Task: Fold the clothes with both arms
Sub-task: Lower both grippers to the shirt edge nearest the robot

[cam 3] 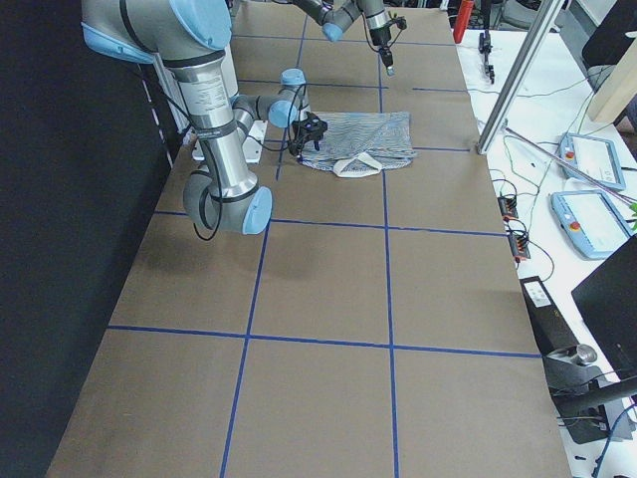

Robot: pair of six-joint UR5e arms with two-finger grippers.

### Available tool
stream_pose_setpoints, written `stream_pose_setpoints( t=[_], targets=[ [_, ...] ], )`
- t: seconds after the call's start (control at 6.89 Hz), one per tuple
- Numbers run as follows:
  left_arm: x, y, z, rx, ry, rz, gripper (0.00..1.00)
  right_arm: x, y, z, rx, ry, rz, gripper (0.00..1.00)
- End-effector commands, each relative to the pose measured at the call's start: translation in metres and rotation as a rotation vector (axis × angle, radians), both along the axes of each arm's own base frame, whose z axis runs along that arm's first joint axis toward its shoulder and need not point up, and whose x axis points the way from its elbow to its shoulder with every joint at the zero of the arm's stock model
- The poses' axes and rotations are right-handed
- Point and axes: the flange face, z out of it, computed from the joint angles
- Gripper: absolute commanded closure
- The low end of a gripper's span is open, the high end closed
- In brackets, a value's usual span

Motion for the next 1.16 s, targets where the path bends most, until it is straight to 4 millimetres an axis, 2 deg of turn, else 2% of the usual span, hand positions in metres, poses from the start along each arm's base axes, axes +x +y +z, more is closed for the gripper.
stream_pose_setpoints(
  t=[0.0, 0.15, 0.29, 0.44, 0.58, 1.02],
  targets=[
    [0.000, 0.000, 0.000, -0.001, 0.001, 0.000, 0.72, -0.016, -0.002, 0.011, 0.002, -0.035, 0.002, 0.15],
    [0.000, 0.000, -0.001, 0.001, 0.002, -0.001, 0.72, -0.019, -0.003, 0.013, -0.002, -0.044, -0.003, 0.18],
    [0.000, 0.000, -0.001, 0.001, 0.002, -0.001, 0.72, -0.019, -0.002, 0.015, -0.003, -0.043, -0.004, 0.27],
    [-0.001, 0.001, -0.001, 0.001, 0.002, -0.001, 0.72, -0.016, -0.002, 0.010, -0.003, -0.048, -0.004, 0.74],
    [-0.001, 0.001, -0.004, 0.003, 0.005, -0.002, 0.72, -0.013, -0.002, 0.007, -0.006, -0.057, -0.011, 1.00],
    [-0.002, 0.002, -0.004, 0.004, 0.006, -0.002, 0.72, -0.003, 0.001, 0.012, -0.013, -0.058, -0.015, 1.00]
  ],
)
